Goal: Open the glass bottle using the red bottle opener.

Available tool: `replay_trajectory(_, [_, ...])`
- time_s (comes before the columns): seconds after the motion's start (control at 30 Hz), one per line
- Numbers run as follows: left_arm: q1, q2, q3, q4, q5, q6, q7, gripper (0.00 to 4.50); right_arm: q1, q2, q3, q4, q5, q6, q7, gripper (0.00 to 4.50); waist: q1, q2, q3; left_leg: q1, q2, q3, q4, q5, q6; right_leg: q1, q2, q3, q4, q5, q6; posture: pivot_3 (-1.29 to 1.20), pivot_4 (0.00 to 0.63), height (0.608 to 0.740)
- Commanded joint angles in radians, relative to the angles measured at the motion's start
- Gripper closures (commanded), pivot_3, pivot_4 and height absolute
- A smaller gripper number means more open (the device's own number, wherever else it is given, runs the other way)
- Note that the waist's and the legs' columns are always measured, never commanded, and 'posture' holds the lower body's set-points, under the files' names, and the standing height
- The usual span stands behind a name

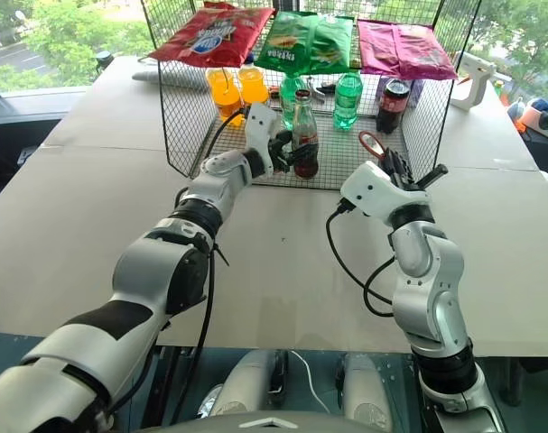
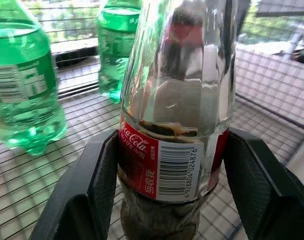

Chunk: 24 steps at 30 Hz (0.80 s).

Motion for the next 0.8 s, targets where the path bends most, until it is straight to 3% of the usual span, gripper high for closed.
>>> replay_trajectory(0.03, [0.054,0.02,0.009,-0.31,-0.092,0.111,-0.14,2.0,-0.035,0.004,-0.029,-0.056,0.026,-0.022,-0.013,4.5,-0.003,0.0,0.0,-0.003,0.0,0.0,0.001,0.0,0.0,-0.002,0.0,-0.001,0.0,0.0,0.0,0.0,0.15,0.74])
replay_trajectory(0.17, [0.208,0.055,-0.045,-0.669,-0.147,0.303,-0.206,2.0,-0.05,0.003,-0.044,-0.069,0.071,-0.063,-0.034,4.5,-0.01,0.0,0.0,-0.009,0.001,-0.002,0.005,0.0,0.0,-0.006,0.001,-0.001,0.002,0.0,0.0,0.0,0.15,0.74])
replay_trajectory(0.4, [0.402,0.099,-0.112,-1.014,-0.201,0.501,-0.22,2.0,0.008,-0.012,-0.081,-0.141,0.179,-0.151,-0.036,4.5,-0.014,0.001,0.0,-0.007,0.002,-0.007,0.007,0.0,0.0,-0.005,0.001,-0.001,0.004,0.0,0.0,0.0,0.15,0.74])
replay_trajectory(0.57, [0.468,0.116,-0.134,-1.07,-0.198,0.496,-0.23,2.0,0.047,-0.019,-0.084,-0.157,0.255,-0.204,-0.039,4.5,-0.017,0.001,0.0,-0.007,0.002,-0.007,0.011,0.0,0.0,-0.005,0.001,-0.001,0.009,0.0,0.0,0.0,0.15,0.74])
replay_trajectory(0.8, [0.531,0.122,-0.191,-0.963,-0.108,0.352,-0.23,2.0,0.144,-0.016,-0.033,-0.109,0.31,-0.332,-0.095,4.5,-0.017,0.001,0.0,-0.005,0.003,-0.007,0.014,-0.002,0.004,-0.005,0.001,0.0,0.014,-0.002,-0.004,0.0,0.15,0.74])
